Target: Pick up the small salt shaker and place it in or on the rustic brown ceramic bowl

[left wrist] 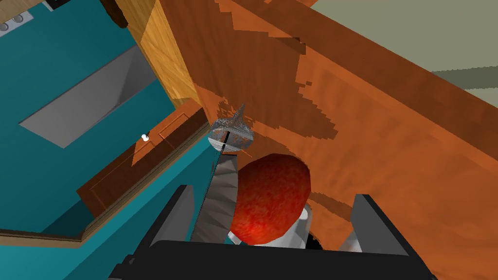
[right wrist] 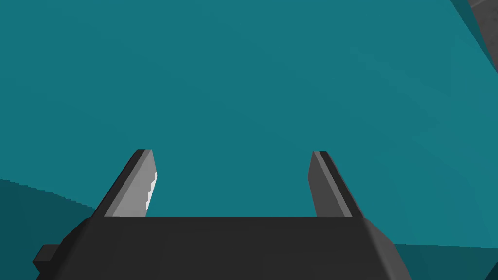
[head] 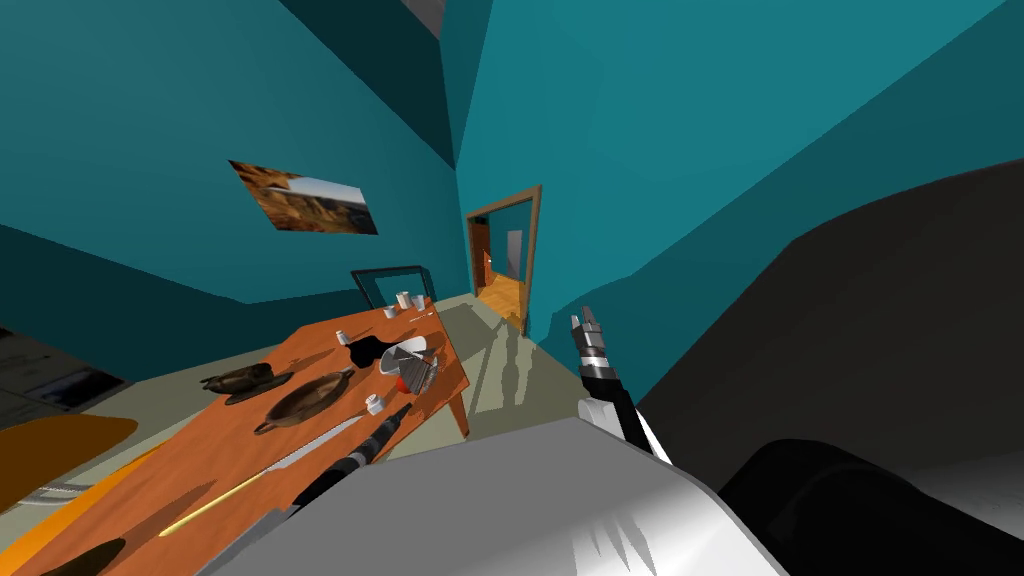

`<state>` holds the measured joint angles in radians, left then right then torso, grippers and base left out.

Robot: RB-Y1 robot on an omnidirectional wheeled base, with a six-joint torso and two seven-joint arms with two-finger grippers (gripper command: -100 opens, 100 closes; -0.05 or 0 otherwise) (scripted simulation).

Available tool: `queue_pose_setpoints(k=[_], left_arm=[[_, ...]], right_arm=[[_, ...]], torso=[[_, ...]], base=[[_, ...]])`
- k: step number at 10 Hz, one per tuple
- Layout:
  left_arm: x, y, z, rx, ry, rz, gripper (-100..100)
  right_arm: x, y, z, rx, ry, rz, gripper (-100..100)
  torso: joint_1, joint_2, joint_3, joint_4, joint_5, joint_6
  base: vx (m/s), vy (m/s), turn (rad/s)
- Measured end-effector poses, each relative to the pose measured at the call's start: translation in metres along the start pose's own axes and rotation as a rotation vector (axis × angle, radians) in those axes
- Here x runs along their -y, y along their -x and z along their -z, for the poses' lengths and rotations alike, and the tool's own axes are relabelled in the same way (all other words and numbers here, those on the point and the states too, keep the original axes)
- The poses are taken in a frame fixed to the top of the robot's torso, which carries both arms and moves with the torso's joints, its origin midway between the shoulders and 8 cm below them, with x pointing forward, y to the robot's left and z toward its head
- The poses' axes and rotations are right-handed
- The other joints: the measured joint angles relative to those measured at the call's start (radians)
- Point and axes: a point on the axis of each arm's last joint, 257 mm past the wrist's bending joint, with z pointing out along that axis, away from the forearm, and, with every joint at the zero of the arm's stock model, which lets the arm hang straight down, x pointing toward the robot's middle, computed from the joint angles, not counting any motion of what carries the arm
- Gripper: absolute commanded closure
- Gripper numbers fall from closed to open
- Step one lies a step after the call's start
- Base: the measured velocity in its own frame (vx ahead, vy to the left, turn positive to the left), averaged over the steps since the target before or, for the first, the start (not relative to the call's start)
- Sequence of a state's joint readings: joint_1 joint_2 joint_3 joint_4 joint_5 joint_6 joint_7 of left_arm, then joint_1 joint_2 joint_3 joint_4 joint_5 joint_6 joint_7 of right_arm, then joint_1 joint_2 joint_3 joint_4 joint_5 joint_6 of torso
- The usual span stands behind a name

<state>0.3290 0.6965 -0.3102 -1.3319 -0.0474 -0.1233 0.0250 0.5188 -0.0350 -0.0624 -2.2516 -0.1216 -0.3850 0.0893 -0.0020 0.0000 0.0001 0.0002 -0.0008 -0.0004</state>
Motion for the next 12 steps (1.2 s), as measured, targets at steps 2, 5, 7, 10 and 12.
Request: queue_pose_setpoints(k=[2, 5, 7, 10, 12], left_arm=[[-0.033, 0.009, 0.001, -0.009, 0.078, -0.032, -100], [-0.077, 0.016, 0.010, -0.015, 0.180, -0.067, -100], [-0.119, 0.025, 0.029, -0.019, 0.276, -0.104, -100], [-0.158, 0.053, 0.043, -0.015, 0.384, -0.149, -100], [-0.188, 0.068, 0.055, -0.009, 0.453, -0.170, -100]], right_arm=[[0.000, 0.000, 0.000, 0.000, 0.000, 0.000, 0], [0.000, 0.000, 0.000, 0.000, 0.000, 0.000, 0], [0.000, 0.000, 0.000, 0.000, 0.000, 0.000, 0], [0.000, 0.000, 0.000, 0.000, 0.000, 0.000, 0], [0.000, 0.000, 0.000, 0.000, 0.000, 0.000, 0]], torso=[[0.000, 0.000, 0.000, 0.000, 0.000, 0.000], [0.001, 0.000, 0.000, 0.000, 0.000, 0.000], [0.000, 0.000, 0.000, 0.000, 0.000, 0.000], [0.001, -0.002, -0.001, 0.000, 0.000, 0.000], [0.001, -0.001, -0.001, 0.000, 0.000, 0.000]], base=[[0.008, -0.032, -0.092], [0.010, -0.022, -0.115], [0.022, -0.037, -0.125], [0.036, -0.029, -0.122], [0.034, -0.033, -0.138]])
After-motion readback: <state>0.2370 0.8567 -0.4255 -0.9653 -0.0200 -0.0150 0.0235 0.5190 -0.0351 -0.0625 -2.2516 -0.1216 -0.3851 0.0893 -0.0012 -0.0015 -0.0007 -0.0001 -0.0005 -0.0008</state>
